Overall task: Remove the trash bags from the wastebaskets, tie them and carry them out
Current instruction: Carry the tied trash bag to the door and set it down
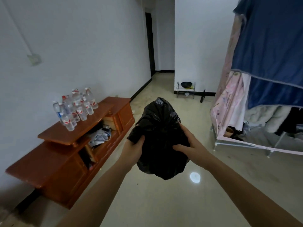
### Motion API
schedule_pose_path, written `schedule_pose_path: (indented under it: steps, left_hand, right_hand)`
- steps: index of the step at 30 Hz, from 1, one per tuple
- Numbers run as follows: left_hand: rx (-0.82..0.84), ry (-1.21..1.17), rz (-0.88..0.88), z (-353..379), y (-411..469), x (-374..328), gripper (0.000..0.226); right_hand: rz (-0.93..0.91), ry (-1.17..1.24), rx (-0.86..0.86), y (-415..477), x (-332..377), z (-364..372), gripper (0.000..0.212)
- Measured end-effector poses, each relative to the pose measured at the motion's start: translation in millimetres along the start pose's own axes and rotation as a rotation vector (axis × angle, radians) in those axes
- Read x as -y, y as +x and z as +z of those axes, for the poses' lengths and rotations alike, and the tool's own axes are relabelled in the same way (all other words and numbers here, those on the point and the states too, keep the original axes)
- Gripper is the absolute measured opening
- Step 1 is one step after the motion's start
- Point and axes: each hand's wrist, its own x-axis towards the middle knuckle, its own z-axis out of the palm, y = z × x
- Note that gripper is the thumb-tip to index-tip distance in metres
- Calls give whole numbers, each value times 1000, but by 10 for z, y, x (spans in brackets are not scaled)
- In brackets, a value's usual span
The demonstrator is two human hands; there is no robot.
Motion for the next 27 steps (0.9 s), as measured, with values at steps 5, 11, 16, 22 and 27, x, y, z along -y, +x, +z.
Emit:
schedule_pose_path:
  steps: [5, 11, 16, 22, 27]
  left_hand:
    - [-78, -44, 18, -104, 1420, -154, 17]
    - [-136, -60, 24, -249, 3508, 94, 28]
    - [-97, -47, 16, -348, 5431, 54, 22]
    - [8, -29, -20, -181, 7213, -211, 28]
    - [32, 27, 15, 165, 9006, -84, 31]
  right_hand:
    - [16, -46, 23, 1625, -141, -187, 82]
    - [-3, -137, 24, 3829, -825, -333, 83]
    - [12, -163, 14, 5663, -1122, -531, 71]
    - [25, -130, -71, 7228, -1427, -1024, 73]
    - [43, -145, -128, 8817, -2024, -1593, 79]
